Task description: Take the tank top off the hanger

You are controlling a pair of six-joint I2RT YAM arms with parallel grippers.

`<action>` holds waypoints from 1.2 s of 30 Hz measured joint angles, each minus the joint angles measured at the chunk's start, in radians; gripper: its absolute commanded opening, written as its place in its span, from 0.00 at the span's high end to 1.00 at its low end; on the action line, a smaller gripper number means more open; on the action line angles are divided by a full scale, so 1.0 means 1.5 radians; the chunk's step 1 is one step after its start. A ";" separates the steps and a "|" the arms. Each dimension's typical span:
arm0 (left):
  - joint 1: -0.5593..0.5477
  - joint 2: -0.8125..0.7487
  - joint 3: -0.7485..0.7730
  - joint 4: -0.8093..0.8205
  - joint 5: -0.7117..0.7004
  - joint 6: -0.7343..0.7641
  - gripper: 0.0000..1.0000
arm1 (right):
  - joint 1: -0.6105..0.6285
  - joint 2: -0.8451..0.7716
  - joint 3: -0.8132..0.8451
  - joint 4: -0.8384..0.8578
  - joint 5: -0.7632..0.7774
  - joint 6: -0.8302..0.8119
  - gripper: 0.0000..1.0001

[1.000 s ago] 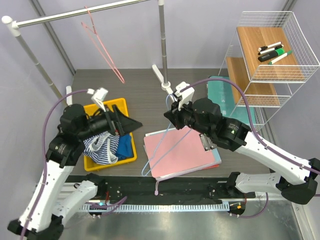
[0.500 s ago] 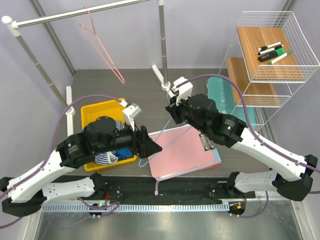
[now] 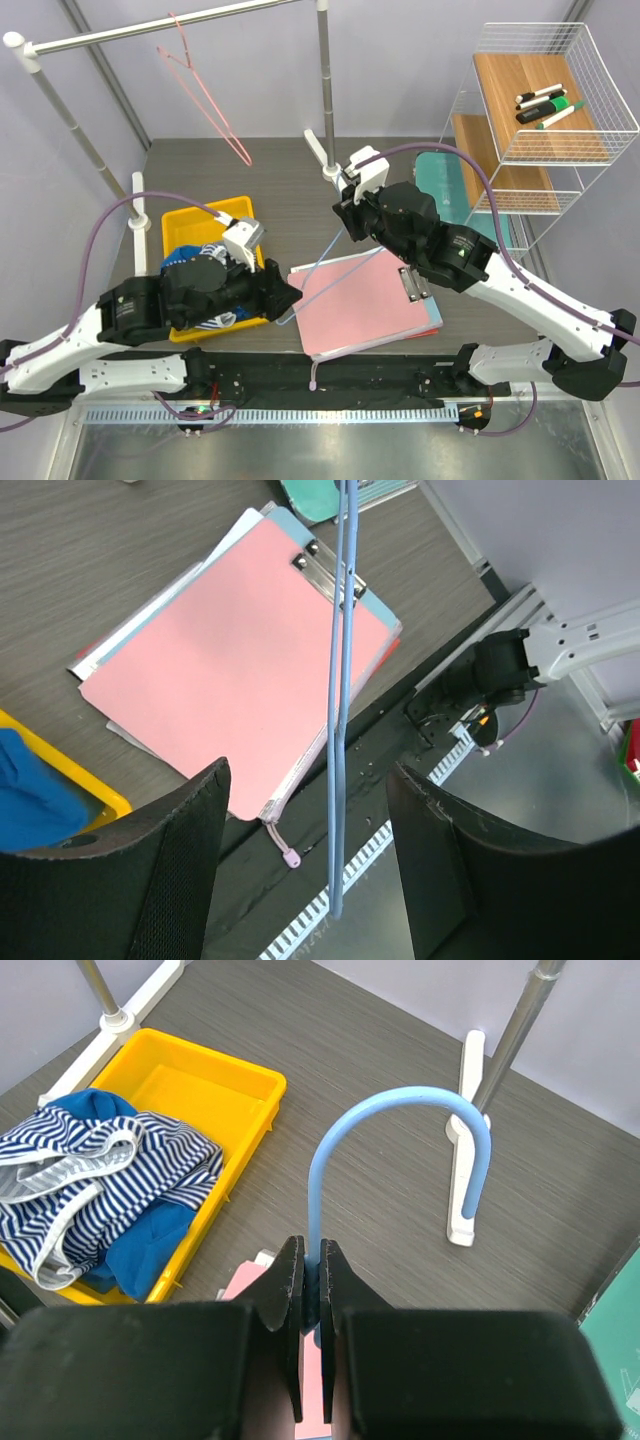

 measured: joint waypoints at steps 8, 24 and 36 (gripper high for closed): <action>0.000 -0.005 -0.015 0.010 0.046 -0.003 0.44 | 0.000 0.003 0.011 -0.010 0.020 -0.004 0.99; -0.009 0.035 0.022 -0.050 -0.027 -0.033 1.00 | 0.000 0.010 0.041 -0.007 0.033 0.002 0.40; -0.005 0.071 0.143 -0.131 -0.214 -0.084 1.00 | 0.000 -0.004 0.010 -0.003 0.141 0.035 0.08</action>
